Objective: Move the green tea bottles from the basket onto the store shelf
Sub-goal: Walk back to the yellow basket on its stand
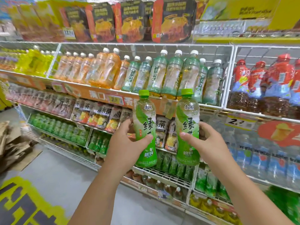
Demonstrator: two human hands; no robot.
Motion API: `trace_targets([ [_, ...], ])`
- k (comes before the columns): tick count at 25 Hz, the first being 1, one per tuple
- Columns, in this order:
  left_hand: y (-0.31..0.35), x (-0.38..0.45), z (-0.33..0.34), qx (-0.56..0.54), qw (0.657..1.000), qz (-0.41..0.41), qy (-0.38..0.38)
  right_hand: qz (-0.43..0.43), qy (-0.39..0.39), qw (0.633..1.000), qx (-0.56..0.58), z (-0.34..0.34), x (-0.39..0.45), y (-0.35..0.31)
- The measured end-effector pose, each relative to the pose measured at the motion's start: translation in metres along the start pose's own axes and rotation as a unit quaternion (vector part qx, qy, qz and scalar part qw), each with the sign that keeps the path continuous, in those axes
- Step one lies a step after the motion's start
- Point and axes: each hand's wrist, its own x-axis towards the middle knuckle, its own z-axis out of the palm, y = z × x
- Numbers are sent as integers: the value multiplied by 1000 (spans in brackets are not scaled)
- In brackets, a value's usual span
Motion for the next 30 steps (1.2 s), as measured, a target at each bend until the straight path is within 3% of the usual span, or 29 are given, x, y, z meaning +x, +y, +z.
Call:
trace_targets([
  [6,-33,56,3,-26,999,-24,-15,18,-17,1000,-16,38,24,5],
  [15,-110,142,-9,-44,987,20,-153,113,79,990,-20,132,36,30],
  [20,-171,177,-11,-74,971,-15,-229,163,117,980,9,197,33,48],
  [30,-322,155,64,-143,945,-111,-274,240,96,964,56,265,18,198],
])
